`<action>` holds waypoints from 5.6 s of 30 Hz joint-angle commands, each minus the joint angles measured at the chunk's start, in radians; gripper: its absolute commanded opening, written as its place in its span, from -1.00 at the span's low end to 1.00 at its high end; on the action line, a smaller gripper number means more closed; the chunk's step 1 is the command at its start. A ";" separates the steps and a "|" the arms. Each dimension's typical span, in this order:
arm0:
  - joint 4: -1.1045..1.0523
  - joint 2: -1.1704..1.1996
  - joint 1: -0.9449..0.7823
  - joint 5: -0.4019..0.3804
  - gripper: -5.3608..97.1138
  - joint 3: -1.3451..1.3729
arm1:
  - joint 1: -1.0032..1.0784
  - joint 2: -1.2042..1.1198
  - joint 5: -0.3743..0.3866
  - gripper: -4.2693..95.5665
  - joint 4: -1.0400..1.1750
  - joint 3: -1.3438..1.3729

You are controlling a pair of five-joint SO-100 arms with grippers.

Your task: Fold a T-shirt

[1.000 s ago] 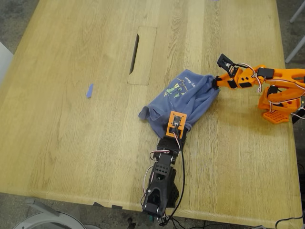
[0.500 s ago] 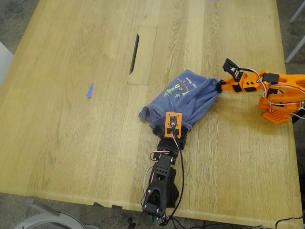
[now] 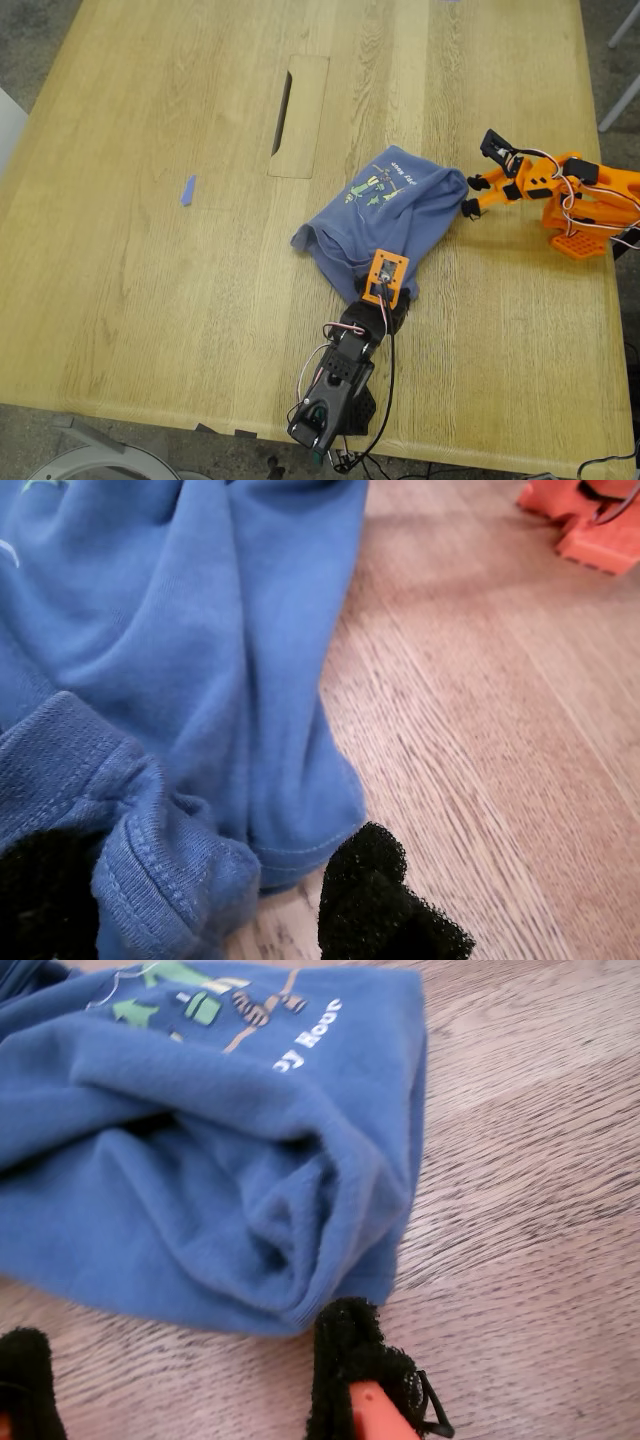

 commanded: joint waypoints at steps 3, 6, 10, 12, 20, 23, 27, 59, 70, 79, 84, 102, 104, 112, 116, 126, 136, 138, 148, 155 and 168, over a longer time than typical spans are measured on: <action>-0.025 0.097 -0.084 0.048 -0.01 -0.049 | 0.048 -0.002 0.011 -0.11 0.006 -0.058; -0.025 0.095 -0.150 0.063 0.11 -0.091 | 0.120 -0.063 0.014 -0.10 -0.028 -0.112; -0.054 -0.029 -0.189 0.087 0.15 -0.202 | 0.170 -0.202 0.014 -0.11 -0.100 -0.222; -0.112 -0.158 -0.189 0.092 0.15 -0.284 | 0.176 -0.311 0.012 -0.12 -0.140 -0.307; -0.342 -0.707 -0.193 0.095 0.15 -0.627 | 0.140 -0.712 0.005 -0.20 -0.287 -0.612; -0.537 -0.927 -0.221 0.098 0.12 -0.687 | 0.089 -0.865 -0.002 -0.29 -0.399 -0.683; -0.752 -1.146 -0.284 0.112 -0.12 -0.719 | 0.005 -1.048 -0.034 -0.79 -0.512 -0.761; -1.183 -1.775 -0.417 -0.003 -0.90 -0.811 | -0.115 -1.494 -0.012 -0.91 -1.175 -0.405; -1.218 -1.841 -0.615 -0.012 -0.90 -0.772 | -0.020 -1.057 -0.005 -0.91 -1.035 -0.060; -1.103 -1.735 -0.669 -0.009 -0.90 -0.844 | 0.118 -0.747 -0.008 -0.91 -0.738 -0.106; -0.996 -1.634 -0.597 -0.003 -0.90 -0.904 | 0.130 -0.746 -0.012 -0.91 -0.615 -0.296; -0.927 -1.598 -0.275 0.002 -0.90 -0.904 | -0.060 -1.569 -0.043 -0.91 -0.920 -0.927; -0.957 -1.598 -0.279 0.002 -0.90 -0.851 | -0.080 -1.626 -0.043 -0.91 -0.943 -0.956; -1.068 -1.628 -0.318 -0.003 -0.90 -0.695 | -0.141 -1.687 -0.034 -0.91 -1.094 -0.781; -1.104 -1.674 -0.368 -0.005 -0.90 -0.692 | -0.153 -1.669 -0.029 -0.91 -1.177 -0.630; -1.127 -1.720 -0.560 -0.009 -0.90 -0.690 | -0.095 -1.428 -0.028 -0.91 -1.252 -0.233; -1.118 -1.753 -0.721 -0.009 -0.90 -0.676 | 0.014 -0.985 -0.026 -0.91 -1.071 0.072; -1.114 -1.753 -0.746 -0.009 -0.90 -0.680 | 0.041 -0.868 -0.026 -0.91 -0.991 0.110; -0.897 -1.545 -0.736 -0.005 -0.90 -0.836 | 0.184 -0.301 -0.034 -0.91 -0.520 0.127; -0.721 -1.342 -0.807 0.003 -0.90 -0.831 | 0.344 -0.293 -0.035 -0.91 -0.472 -0.011; -0.603 -0.976 -1.249 0.017 -0.90 -0.528 | 1.058 -0.262 -0.074 -0.91 -0.497 -0.025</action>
